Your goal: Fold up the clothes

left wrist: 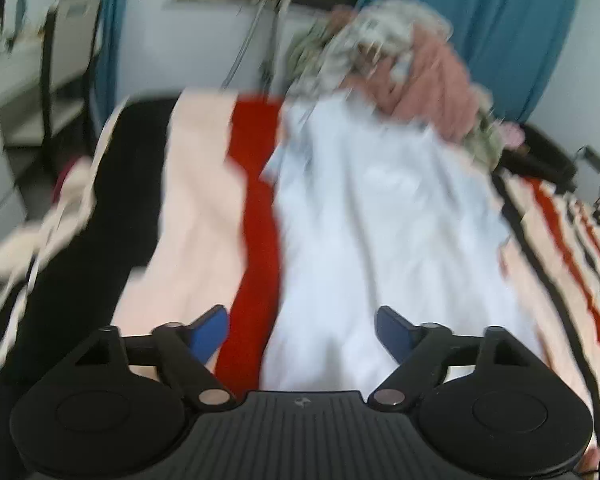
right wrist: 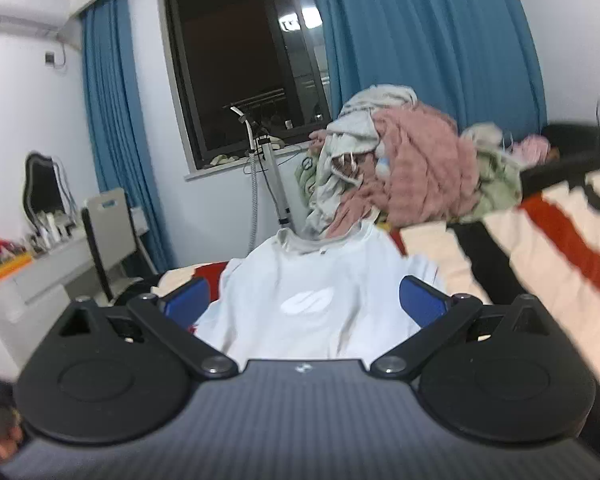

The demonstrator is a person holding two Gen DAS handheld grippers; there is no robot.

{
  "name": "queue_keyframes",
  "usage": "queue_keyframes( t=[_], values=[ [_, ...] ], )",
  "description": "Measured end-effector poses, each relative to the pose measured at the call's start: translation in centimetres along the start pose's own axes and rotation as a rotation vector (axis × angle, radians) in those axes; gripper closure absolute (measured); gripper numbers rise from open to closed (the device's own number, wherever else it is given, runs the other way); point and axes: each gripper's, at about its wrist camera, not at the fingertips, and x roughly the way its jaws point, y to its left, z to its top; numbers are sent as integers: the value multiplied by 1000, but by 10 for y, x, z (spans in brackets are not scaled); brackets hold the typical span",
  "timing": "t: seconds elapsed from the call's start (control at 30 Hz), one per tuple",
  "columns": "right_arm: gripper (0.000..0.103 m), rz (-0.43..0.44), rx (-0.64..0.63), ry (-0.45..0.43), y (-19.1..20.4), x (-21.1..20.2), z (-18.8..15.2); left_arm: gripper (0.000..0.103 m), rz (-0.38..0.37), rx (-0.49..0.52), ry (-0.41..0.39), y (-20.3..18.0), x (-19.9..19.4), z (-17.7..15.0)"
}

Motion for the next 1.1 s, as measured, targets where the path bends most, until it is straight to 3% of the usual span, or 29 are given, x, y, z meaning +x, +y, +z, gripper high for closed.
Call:
queue_keyframes(
  t=[0.1,0.23,0.37,0.43,0.5,0.57,0.6,0.7,0.73,0.9,0.97,1.03,1.1],
  values=[
    [0,-4,63,13,-13,1,-10,36,-5,-8,67,7,-1,-14],
    [0,-49,110,49,-25,6,-20,37,-55,-22,152,4,-8,-39],
    [0,-61,167,99,-34,12,-28,39,-13,27,239,-13,-1,-59],
    [0,-55,188,117,-34,14,-31,50,32,44,260,-18,2,-60],
    [0,-57,188,134,-32,16,-34,75,25,50,273,-15,0,-56],
    [0,-63,176,147,-31,15,-37,88,-49,4,288,-4,-9,-45],
    [0,-65,169,151,-30,14,-38,90,-91,-23,295,2,-14,-39],
    [0,-77,150,153,-29,14,-39,92,-207,-188,320,31,-29,-22],
    [0,-81,145,155,-28,14,-39,92,-209,-217,330,40,-31,-19],
    [0,-69,137,185,-31,17,-42,93,-72,-246,419,68,-23,-28],
    [0,-61,133,199,-31,18,-44,93,-77,-243,431,71,-23,-31],
    [0,-67,121,200,-29,16,-45,87,-91,-236,425,73,-28,-30],
    [0,-71,107,191,-25,13,-44,67,-92,-204,388,71,-37,-21]
  ],
)
